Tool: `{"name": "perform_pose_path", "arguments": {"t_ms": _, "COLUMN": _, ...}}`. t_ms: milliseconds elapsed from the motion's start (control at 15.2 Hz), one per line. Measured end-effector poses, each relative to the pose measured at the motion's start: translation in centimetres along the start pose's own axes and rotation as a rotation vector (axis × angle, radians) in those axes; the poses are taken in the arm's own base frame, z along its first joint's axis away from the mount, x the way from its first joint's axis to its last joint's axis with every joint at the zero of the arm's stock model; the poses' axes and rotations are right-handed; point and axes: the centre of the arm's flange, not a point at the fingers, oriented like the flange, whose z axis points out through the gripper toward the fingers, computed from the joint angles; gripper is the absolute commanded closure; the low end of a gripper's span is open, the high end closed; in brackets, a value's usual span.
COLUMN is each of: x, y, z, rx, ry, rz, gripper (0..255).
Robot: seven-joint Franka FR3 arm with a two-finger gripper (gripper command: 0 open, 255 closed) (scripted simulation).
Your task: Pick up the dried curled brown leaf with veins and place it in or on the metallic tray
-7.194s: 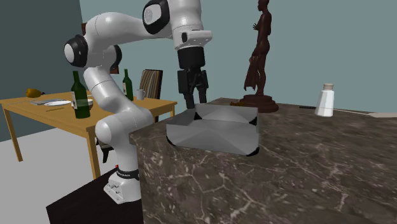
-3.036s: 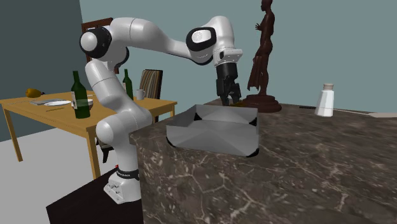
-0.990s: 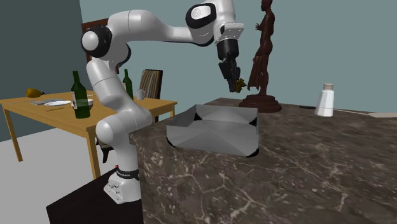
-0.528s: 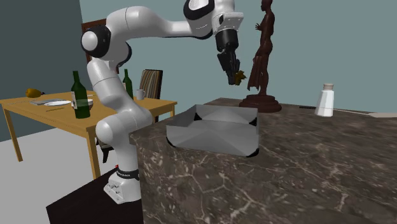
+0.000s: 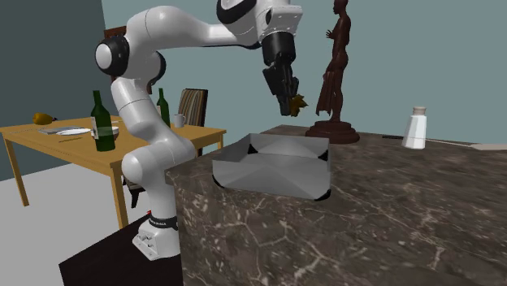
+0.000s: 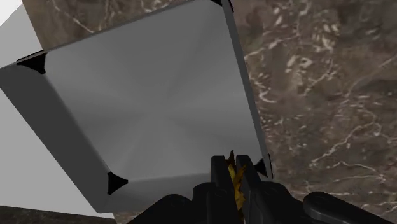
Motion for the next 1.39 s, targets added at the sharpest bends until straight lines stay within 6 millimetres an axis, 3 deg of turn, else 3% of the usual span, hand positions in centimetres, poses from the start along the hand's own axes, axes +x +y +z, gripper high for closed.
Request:
{"name": "perform_pose_path", "arguments": {"t_ms": 462, "x": 1.0, "y": 8.3, "z": 3.3, "rx": 0.0, "ry": 0.0, "rz": -0.001, "gripper": 255}}
{"name": "perform_pose_path", "arguments": {"t_ms": 528, "x": 0.9, "y": 8.7, "z": 3.6, "rx": 0.0, "ry": 0.0, "rz": -0.001, "gripper": 255}}
{"name": "perform_pose_path", "arguments": {"t_ms": 1122, "x": -0.5, "y": 8.3, "z": 8.0, "rx": 0.0, "ry": 0.0, "rz": -0.002, "gripper": 255}}
{"name": "perform_pose_path", "arguments": {"t_ms": 1386, "x": -0.5, "y": 8.2, "z": 8.3, "rx": 0.0, "ry": 0.0, "rz": -0.002, "gripper": 255}}
